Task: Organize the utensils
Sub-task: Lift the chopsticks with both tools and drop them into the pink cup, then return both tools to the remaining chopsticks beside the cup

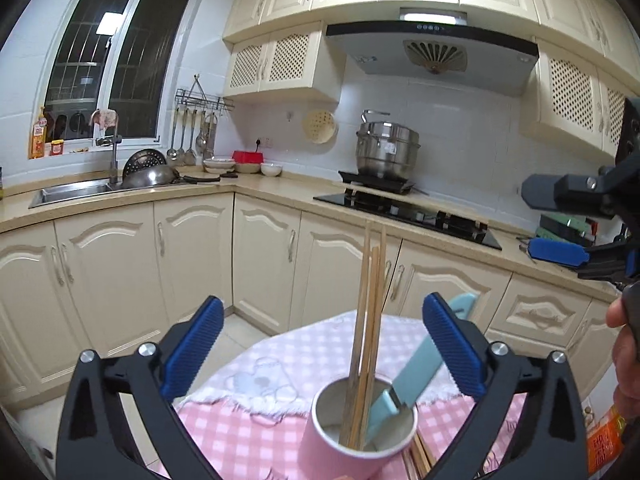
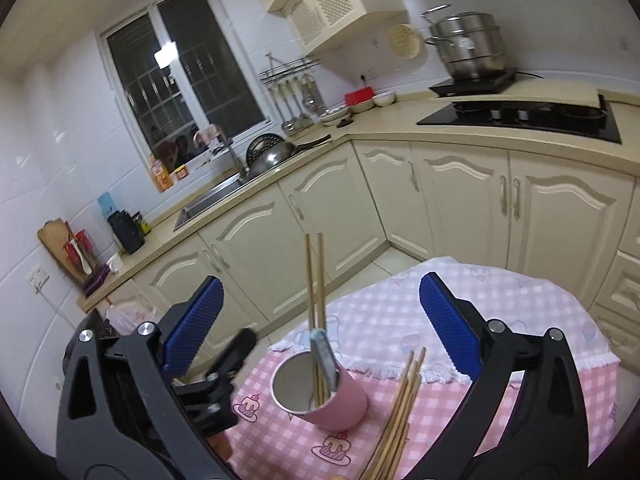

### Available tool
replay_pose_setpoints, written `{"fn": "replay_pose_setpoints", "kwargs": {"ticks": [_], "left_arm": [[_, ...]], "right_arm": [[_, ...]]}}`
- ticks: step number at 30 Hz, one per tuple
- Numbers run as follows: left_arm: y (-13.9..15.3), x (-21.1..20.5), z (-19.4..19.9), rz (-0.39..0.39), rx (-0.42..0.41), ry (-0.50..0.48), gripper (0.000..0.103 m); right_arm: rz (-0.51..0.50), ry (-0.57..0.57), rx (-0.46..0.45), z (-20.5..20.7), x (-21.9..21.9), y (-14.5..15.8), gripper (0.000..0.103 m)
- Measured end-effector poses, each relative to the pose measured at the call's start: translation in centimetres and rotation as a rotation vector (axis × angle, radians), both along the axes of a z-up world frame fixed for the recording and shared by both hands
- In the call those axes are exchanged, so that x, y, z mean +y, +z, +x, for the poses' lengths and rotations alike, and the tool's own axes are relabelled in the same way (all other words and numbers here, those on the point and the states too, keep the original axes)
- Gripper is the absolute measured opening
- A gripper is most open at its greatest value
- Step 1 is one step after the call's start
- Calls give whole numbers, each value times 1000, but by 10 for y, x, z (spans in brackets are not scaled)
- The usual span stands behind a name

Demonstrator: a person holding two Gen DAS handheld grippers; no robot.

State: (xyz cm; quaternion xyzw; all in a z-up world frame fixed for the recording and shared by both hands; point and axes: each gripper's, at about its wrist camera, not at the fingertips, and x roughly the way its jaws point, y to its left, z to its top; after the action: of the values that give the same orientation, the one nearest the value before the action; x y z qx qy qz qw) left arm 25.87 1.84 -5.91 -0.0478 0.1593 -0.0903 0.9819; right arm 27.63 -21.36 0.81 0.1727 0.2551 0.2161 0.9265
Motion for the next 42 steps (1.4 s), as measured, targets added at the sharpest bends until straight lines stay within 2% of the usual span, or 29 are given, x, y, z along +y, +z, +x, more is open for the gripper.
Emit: {"fn": "replay_pose_setpoints", "kwargs": {"ticks": [9,19,29,42], "left_arm": [[9,-3,-28,47,59,9,98],[-2,-11,-43,64,132,-9,98],[-32,-31,-45,123,221,-48,98],[-93,-55,-22,189,443,-94,97]], "right_arm": [[-5,-48,68,-15,-24,-22,97],[-22,-68,174,-30,-40,-62,97],[-71,-26,260,-45,-35,-96,97],[-214,28,330,-61,-23,-133,97]]}}
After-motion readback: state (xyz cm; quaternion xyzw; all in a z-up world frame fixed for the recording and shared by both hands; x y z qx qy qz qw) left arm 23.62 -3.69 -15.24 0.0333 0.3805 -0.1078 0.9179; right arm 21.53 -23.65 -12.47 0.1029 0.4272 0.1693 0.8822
